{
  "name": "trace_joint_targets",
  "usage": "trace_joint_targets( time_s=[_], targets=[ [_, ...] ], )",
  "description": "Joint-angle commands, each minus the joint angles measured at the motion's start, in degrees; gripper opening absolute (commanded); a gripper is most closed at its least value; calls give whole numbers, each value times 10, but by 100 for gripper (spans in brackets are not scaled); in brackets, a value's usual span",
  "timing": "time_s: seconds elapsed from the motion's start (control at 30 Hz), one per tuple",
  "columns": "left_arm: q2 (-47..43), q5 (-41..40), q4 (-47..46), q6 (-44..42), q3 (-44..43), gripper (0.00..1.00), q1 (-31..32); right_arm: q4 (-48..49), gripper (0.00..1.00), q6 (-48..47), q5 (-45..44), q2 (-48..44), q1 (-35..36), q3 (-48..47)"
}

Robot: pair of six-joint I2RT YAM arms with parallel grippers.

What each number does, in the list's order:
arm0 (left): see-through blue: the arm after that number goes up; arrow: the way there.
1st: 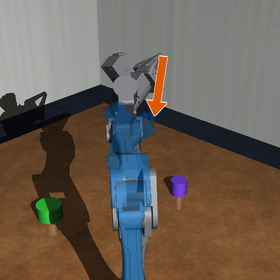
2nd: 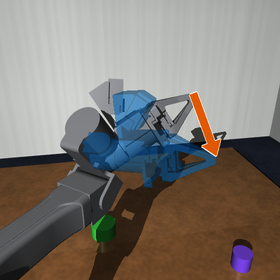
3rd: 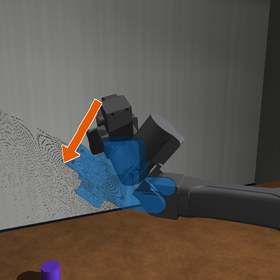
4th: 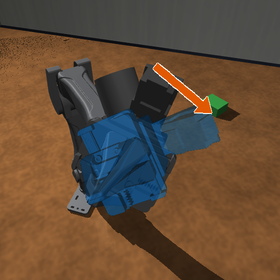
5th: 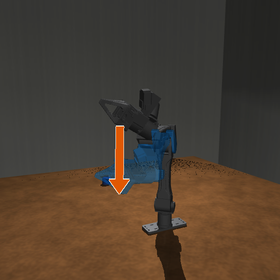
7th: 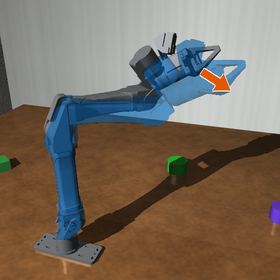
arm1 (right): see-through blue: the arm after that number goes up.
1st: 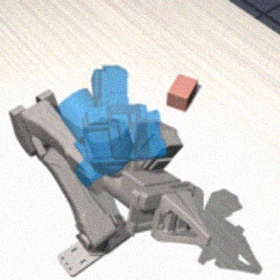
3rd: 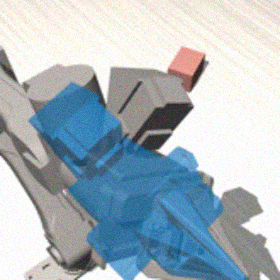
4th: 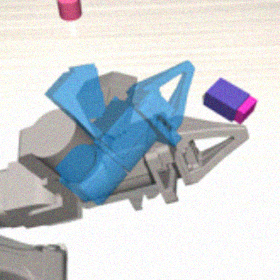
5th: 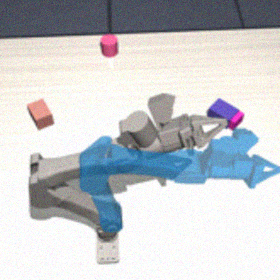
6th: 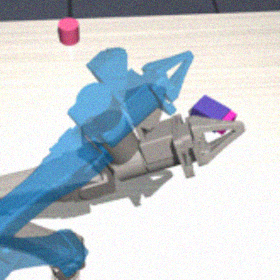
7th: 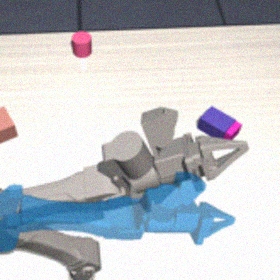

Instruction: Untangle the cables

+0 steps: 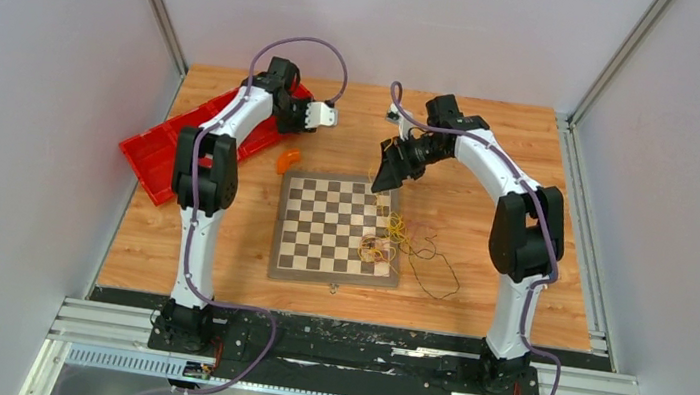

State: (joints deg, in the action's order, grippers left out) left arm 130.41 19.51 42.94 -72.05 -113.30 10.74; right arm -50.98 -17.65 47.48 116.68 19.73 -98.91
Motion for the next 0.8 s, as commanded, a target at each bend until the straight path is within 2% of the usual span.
trace_joint_targets(
  time_s=[0.0, 0.03, 0.1, 0.13, 0.2, 0.27, 0.33, 0.4, 0.53, 0.6, 0.77],
  targets=[
    [-25, 37, 33, -8, -19, 31, -9, -3, 87, 1, 23, 12, -4, -33],
    [-24, 47, 44, 0, -32, 18, -15, -3, 87, 2, 24, 13, -4, -34],
    [-29, 64, 42, 24, -39, 2, -24, -3, 87, 2, 24, 14, -5, -35],
    [-34, 71, 35, 35, -37, 1, -28, -3, 87, 3, 24, 14, -4, -35],
    [-57, 97, -4, 92, -15, 0, -43, -4, 87, 3, 24, 13, -4, -35],
    [-91, 117, -78, 156, 49, 0, -67, -4, 87, 3, 24, 13, -4, -34],
    [-126, 126, -218, 235, 114, 0, -90, -3, 87, 4, 25, 15, -4, -34],
    [-150, 116, -312, 316, 160, 0, -111, -4, 87, 5, 25, 17, -5, -35],
    [-152, 75, -433, 479, 188, 0, -158, -4, 87, 5, 22, 21, -4, -37],
    [-136, 41, -458, 552, 183, 0, -174, -6, 87, 2, 18, 20, -4, -37],
    [-103, -6, -440, 650, 164, 0, -197, -11, 87, -5, 8, 18, -4, -32]
  ],
)
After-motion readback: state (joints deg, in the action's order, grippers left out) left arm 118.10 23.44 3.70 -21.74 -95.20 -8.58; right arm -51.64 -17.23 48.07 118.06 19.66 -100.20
